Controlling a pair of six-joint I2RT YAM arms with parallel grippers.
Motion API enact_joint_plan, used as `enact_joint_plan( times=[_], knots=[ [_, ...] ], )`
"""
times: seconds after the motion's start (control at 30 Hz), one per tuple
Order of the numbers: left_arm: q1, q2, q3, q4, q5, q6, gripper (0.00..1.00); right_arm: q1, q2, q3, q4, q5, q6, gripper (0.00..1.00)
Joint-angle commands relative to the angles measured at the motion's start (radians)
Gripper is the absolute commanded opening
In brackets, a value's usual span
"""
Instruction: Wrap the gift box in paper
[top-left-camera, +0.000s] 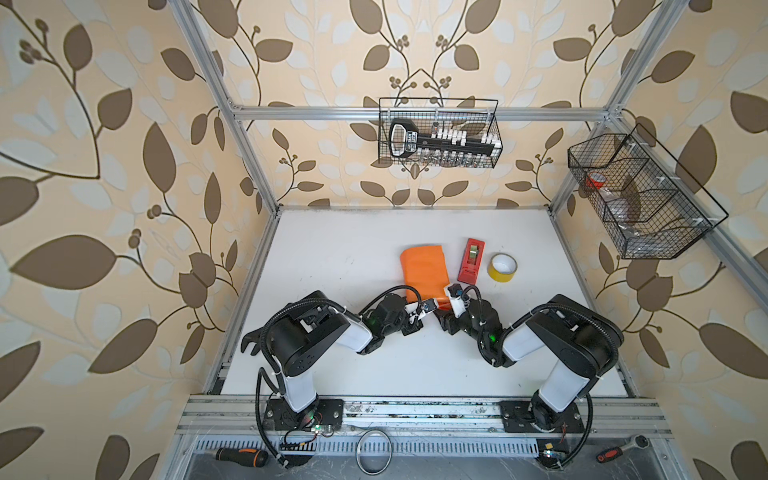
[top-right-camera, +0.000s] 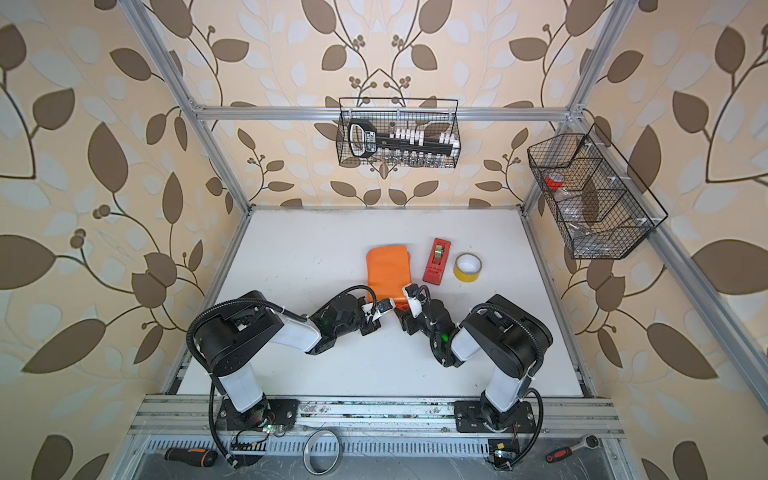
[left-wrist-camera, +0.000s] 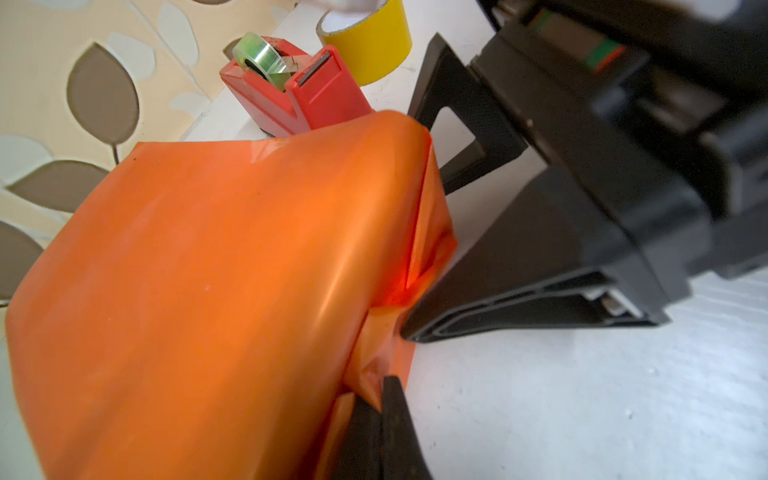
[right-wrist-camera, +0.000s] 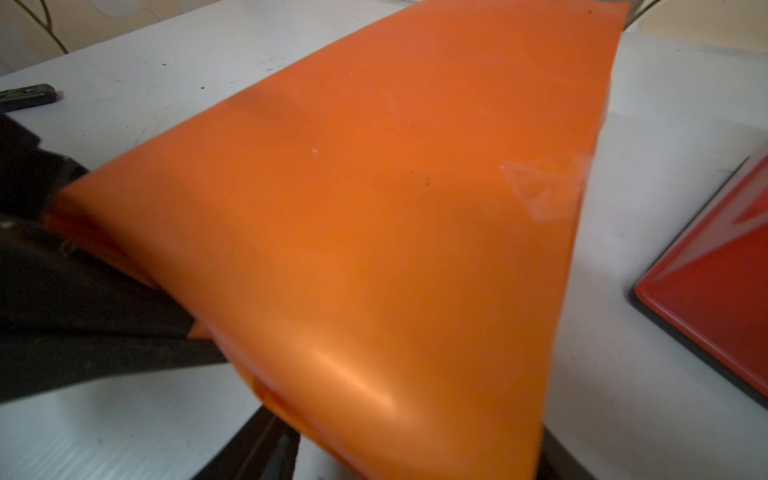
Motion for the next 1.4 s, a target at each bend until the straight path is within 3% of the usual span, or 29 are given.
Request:
enact_joint_plan(
  times=[0.0,0.4,0.93,1.17,1.3,1.37],
  knots=[
    [-0.009,-0.014,0.031,-0.001,0.028,0.009,0.03,-0.004,0.018,0.001,0.056,-0.004,-0.019,0.65],
    [-0.009,-0.036,0.025,-0.011,0.023,0.015,0.24,-0.006,0.03,0.006,0.057,0.011,-0.013,0.62],
    [-0.011,-0.189,-0.027,-0.096,0.03,0.118,0.5,-0.009,0.032,0.009,0.057,0.025,-0.003,0.59],
    [-0.007,-0.243,-0.042,-0.151,0.015,0.338,0.73,-0.011,0.036,0.013,0.053,0.031,0.001,0.57],
    [0.015,-0.231,-0.032,-0.139,0.001,0.442,0.99,-0.01,0.035,0.014,0.051,0.033,0.002,0.57],
    [0.037,-0.219,-0.003,-0.185,0.006,0.478,0.99,-0.01,0.035,0.015,0.05,0.033,0.001,0.56]
  ],
)
